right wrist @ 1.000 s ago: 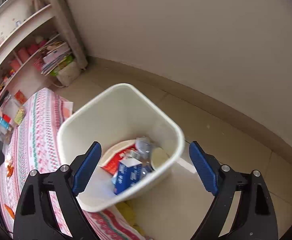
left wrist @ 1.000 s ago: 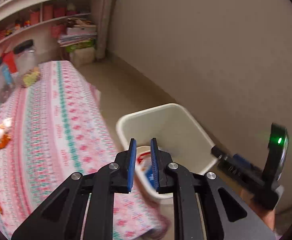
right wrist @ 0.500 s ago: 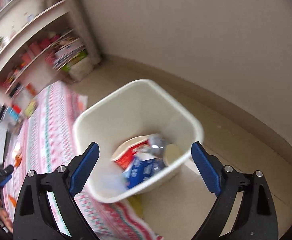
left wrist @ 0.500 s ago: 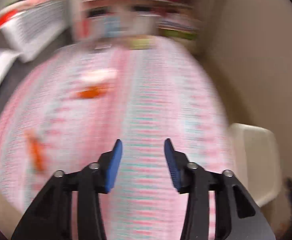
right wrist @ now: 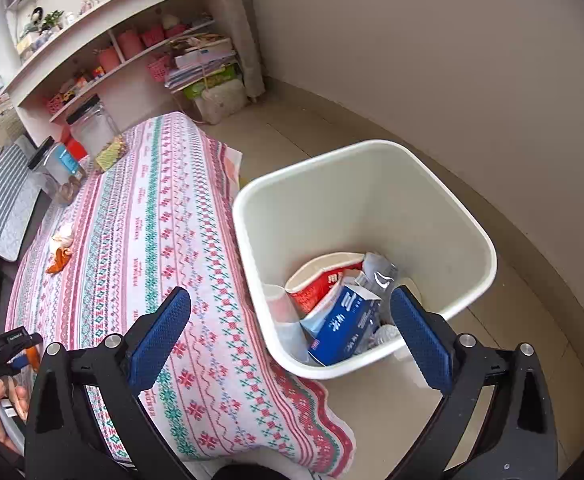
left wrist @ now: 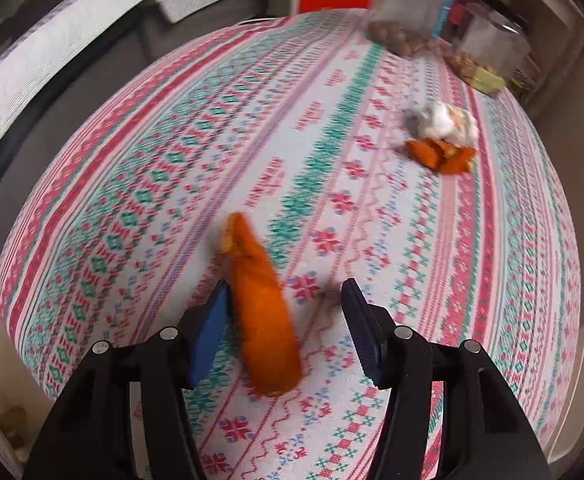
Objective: Collect trash
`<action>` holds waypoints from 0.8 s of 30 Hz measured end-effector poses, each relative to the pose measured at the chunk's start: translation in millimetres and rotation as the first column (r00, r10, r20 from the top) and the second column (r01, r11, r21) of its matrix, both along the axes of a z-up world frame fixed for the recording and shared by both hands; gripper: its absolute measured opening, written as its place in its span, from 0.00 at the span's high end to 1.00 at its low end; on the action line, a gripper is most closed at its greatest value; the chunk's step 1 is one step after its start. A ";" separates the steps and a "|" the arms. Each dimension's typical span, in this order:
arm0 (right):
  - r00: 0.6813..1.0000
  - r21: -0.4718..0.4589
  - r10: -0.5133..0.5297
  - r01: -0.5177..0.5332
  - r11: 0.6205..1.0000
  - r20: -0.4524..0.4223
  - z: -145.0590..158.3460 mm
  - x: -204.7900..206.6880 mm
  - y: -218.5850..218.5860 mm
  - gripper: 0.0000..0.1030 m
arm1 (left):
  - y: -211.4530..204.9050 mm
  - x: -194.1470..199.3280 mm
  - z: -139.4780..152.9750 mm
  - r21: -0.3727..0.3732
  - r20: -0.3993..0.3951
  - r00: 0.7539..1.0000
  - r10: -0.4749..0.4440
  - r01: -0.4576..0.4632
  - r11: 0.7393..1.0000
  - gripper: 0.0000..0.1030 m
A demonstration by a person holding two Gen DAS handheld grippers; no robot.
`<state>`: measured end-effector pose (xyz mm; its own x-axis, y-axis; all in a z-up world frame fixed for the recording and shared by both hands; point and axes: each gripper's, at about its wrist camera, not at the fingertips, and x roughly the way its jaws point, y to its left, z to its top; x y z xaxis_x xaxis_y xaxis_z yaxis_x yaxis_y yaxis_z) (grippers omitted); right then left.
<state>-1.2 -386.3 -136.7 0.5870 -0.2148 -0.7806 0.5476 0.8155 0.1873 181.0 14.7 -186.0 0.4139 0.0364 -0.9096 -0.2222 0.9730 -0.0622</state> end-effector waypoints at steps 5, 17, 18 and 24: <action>0.998 0.017 -0.057 0.057 0.998 -0.003 -2.4 -15.5 -16.7 0.07 | -21.3 -5.2 3.0 -0.034 0.013 0.998 -0.066 0.067 0.997 0.77; 0.988 0.021 -0.156 0.156 0.987 0.002 -6.0 -51.7 -54.3 0.07 | -154.5 -26.3 55.2 -0.293 0.161 0.882 -0.442 0.471 0.832 0.83; 0.985 0.020 -0.170 0.170 0.985 0.002 -6.3 -56.2 -58.1 0.07 | -178.7 -30.5 61.5 -0.289 0.174 0.857 -0.485 0.515 0.807 0.83; 0.972 0.009 -0.236 0.236 0.972 -0.012 -7.6 -79.2 -77.8 0.07 | -283.5 -60.8 84.9 -0.268 0.228 0.730 -0.645 0.684 0.679 0.83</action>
